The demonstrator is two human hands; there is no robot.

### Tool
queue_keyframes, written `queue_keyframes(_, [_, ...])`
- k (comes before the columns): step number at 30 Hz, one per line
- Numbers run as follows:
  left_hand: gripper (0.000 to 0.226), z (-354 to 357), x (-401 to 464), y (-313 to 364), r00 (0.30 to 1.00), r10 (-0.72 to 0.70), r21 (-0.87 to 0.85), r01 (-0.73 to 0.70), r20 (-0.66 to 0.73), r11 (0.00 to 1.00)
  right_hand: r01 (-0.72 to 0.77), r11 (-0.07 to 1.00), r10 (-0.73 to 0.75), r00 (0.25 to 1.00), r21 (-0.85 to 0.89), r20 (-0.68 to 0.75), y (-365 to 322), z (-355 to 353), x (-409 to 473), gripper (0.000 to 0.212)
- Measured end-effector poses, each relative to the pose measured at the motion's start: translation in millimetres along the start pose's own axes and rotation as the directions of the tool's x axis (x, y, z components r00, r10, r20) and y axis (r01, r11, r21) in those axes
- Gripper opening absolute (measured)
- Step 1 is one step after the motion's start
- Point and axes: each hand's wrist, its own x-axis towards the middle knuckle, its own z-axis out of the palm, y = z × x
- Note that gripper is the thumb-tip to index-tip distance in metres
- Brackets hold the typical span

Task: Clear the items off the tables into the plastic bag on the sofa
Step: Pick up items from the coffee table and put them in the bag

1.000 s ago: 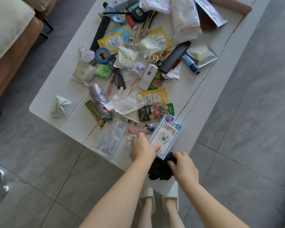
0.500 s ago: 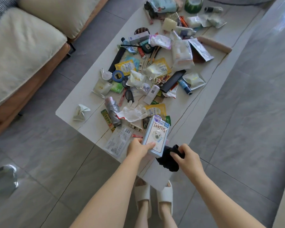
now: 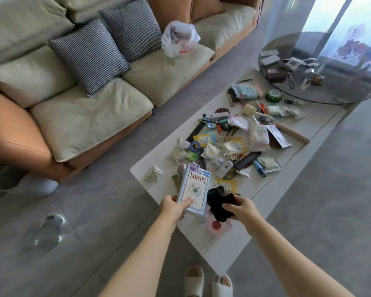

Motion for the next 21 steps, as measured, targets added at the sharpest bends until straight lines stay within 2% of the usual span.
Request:
queue_keyframes(5, [0.038, -52, -29, 19, 0.998, 0.024, -0.161, -0.032, -0.053, 0.986, 0.084, 0.995, -0.086, 0.996, 0.057, 0.024, -48, 33, -21, 0.015])
queue_keyframes(9, [0.031, -89, -38, 30, 0.998, 0.043, -0.265, -0.056, -0.054, 0.963, 0.075, 0.974, -0.084, 0.996, 0.214, 0.035, -73, 71, -34, 0.014])
queue_keyframes(11, [0.036, -109, -38, 34, 0.998, 0.043, -0.289, -0.056, -0.05, 0.956, 0.057, 0.953, -0.07, 0.997, 0.298, 0.034, -83, 91, -40, 0.011])
queue_keyframes(13, [0.031, -129, -35, 37, 0.997, 0.053, -0.31, -0.065, -0.05, 0.949, 0.044, 0.934, -0.052, 0.999, 0.354, 0.013, -91, 113, -46, 0.01])
queue_keyframes(17, [0.025, -176, -30, 35, 0.999, 0.023, -0.318, -0.032, -0.032, 0.948, 0.0, 0.911, 0.031, 0.997, 0.412, -0.068, -98, 163, -54, 0.019])
queue_keyframes(21, [0.028, -232, -12, 34, 1.0, -0.012, -0.335, 0.008, -0.009, 0.942, -0.036, 0.824, 0.109, 0.989, 0.565, -0.096, -108, 221, -56, 0.024])
